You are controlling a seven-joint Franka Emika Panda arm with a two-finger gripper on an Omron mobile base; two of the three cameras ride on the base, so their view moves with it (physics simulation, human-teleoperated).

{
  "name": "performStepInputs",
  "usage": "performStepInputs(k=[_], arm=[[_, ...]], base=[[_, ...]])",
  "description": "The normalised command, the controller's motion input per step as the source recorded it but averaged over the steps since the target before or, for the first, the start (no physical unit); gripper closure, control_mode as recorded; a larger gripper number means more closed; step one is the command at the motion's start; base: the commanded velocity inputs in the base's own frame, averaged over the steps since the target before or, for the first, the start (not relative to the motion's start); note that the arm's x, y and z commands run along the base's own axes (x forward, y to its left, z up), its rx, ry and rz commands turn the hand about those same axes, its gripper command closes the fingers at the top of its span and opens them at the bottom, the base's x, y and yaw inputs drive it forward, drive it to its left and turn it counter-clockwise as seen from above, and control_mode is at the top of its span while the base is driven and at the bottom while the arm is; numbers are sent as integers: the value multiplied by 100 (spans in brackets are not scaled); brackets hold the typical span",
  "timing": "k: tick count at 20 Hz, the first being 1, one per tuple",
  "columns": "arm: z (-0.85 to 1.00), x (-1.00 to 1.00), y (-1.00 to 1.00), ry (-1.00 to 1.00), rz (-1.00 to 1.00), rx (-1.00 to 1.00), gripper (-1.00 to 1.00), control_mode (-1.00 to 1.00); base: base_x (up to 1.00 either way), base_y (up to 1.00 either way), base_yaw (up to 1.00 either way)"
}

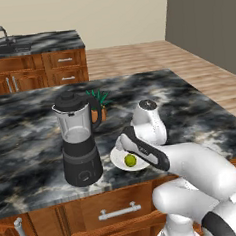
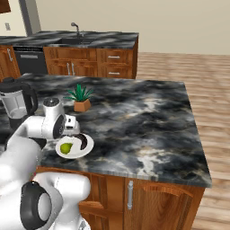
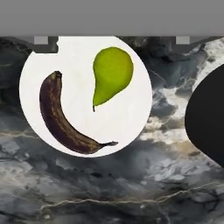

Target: Pick the banana and pear from the fridge and place them on the plate next to the blender to make a fruit smoothie.

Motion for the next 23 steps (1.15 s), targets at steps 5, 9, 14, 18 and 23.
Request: performStepInputs(k=[5, 9, 14, 18, 23], arm=[[73, -100, -40, -51, -5, 0, -100, -100], [55, -100, -71, -56, 0, 2, -100, -100], [54, -100, -90, -45, 0, 11, -100, -100], [88, -98, -97, -31, -5, 13, -100, -100], [2, -20, -41, -2, -14, 7, -100, -100]], base=[[0, 0, 0], [0, 0, 0], [0, 0, 0], [0, 0, 0], [0, 0, 0]])
